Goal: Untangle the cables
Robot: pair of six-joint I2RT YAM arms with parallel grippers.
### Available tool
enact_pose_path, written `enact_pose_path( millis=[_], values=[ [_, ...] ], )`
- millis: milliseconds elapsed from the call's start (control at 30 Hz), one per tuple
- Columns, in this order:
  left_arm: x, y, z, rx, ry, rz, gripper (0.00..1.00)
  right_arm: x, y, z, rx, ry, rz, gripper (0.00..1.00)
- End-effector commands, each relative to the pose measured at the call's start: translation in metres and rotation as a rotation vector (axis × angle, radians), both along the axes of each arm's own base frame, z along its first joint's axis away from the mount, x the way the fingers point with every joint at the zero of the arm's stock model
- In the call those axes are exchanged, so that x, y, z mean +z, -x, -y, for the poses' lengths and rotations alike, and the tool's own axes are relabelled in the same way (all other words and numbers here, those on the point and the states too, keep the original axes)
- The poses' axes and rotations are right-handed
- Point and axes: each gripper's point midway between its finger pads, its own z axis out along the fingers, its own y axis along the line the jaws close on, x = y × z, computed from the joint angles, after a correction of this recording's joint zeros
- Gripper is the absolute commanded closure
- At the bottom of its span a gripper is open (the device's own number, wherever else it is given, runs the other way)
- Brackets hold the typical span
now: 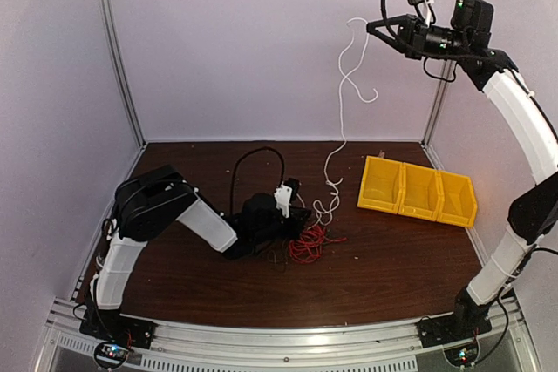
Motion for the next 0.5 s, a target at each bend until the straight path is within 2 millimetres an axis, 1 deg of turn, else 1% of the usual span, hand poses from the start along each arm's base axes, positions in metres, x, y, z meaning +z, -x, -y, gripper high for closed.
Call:
enact_pose_path(
  millis=[0, 33, 100, 200, 267, 300, 367, 400, 433, 467],
  values=[
    [-0.014, 0.008, -0.02, 0.006, -0.08, -0.025, 0.88, -0.001, -0.001, 0.001, -0.004, -0.009, 0.005, 1.0],
    [-0.014, 0.007, -0.027, 0.015, -0.099, -0.028, 0.9, -0.008, -0.004, -0.002, -0.013, 0.002, -0.002, 1.0],
    [-0.018, 0.006, -0.048, 0.047, -0.155, -0.04, 0.94, -0.026, -0.008, -0.008, -0.034, 0.034, -0.017, 1.0],
    [-0.022, 0.003, -0.092, 0.122, -0.22, -0.072, 0.97, -0.051, -0.01, -0.022, -0.042, 0.09, -0.019, 1.0],
    [-0.011, 0.003, -0.121, 0.173, -0.217, -0.089, 0.99, -0.069, -0.008, -0.035, -0.04, 0.134, -0.028, 1.0],
    [-0.01, 0.003, -0.136, 0.2, -0.216, -0.106, 0.99, -0.078, -0.003, -0.047, -0.023, 0.159, -0.03, 1.0],
    [0.003, 0.003, -0.162, 0.257, -0.21, -0.099, 1.0, -0.096, 0.004, -0.066, 0.005, 0.203, -0.035, 1.0],
    [0.01, 0.004, -0.171, 0.279, -0.216, -0.083, 1.0, -0.101, 0.007, -0.074, 0.022, 0.213, -0.041, 1.0],
    [0.018, 0.006, -0.176, 0.283, -0.22, -0.062, 0.99, -0.104, 0.009, -0.08, 0.039, 0.213, -0.047, 1.0],
    [0.027, 0.01, -0.173, 0.254, -0.212, -0.041, 0.94, -0.104, 0.009, -0.084, 0.05, 0.204, -0.055, 1.0]
  ],
)
